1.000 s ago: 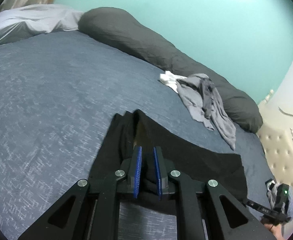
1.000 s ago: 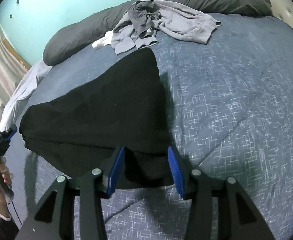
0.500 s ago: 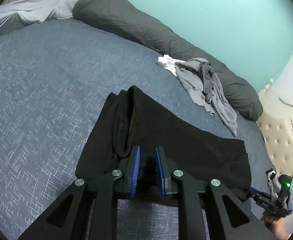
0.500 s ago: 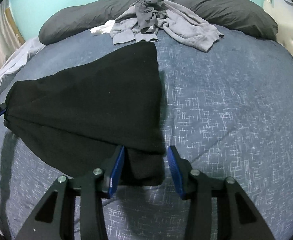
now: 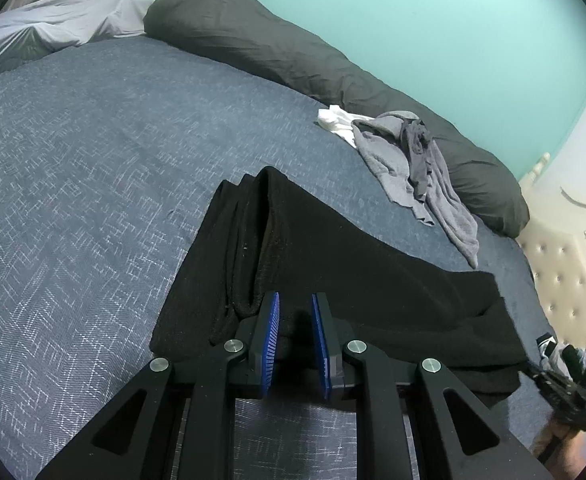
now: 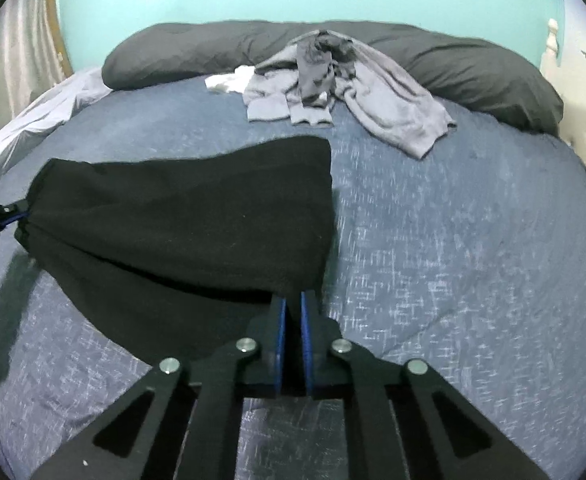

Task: Fold clothes

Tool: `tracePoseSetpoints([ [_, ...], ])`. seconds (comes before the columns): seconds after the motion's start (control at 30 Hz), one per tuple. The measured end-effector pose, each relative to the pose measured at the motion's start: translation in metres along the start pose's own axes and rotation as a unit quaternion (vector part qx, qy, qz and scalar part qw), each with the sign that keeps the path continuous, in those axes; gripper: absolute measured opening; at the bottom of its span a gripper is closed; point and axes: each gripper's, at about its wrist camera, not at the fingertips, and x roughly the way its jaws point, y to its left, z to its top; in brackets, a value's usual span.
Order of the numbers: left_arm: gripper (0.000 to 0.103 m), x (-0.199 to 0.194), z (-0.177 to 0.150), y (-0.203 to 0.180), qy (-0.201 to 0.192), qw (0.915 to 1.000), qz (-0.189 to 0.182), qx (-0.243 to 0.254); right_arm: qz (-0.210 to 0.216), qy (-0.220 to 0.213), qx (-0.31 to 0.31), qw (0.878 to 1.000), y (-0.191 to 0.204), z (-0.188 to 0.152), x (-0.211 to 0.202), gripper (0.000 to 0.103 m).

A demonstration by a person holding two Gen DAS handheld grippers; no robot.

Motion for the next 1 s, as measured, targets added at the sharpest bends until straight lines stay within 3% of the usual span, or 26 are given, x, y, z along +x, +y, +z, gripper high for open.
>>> tracePoseSetpoints([
  [0.17, 0.018, 0.0, -0.001, 0.0, 0.003, 1.0, 0.0, 0.002, 0.011, 0.006, -0.034, 0.999, 0.007, -0.006, -0.015, 0.005],
  [0.47, 0.019, -0.002, 0.0, -0.002, -0.001, 1.0, 0.003, 0.002, 0.059, 0.042, 0.004, 0.997, -0.008, -0.019, 0.0, 0.005],
  [0.6, 0.029, -0.01, 0.003, -0.013, -0.014, 0.9999, -0.002, 0.006, 0.077, 0.054, 0.021, 0.995, -0.017, -0.021, 0.005, 0.008],
  [0.73, 0.03, -0.016, 0.002, -0.036, -0.017, 0.9993, -0.031, 0.01, 0.081, 0.049, 0.036, 0.995, -0.032, -0.005, 0.002, 0.012],
  [0.83, 0.03, -0.01, -0.009, -0.062, 0.003, 0.9969, -0.078, -0.001, 0.084, 0.046, 0.046, 0.994, -0.044, 0.006, 0.0, 0.019],
  [1.0, 0.03, 0.005, -0.037, -0.115, 0.043, 0.9915, -0.118, 0.036, 0.089, 0.039, 0.064, 0.993, -0.063, 0.025, -0.003, 0.024],
])
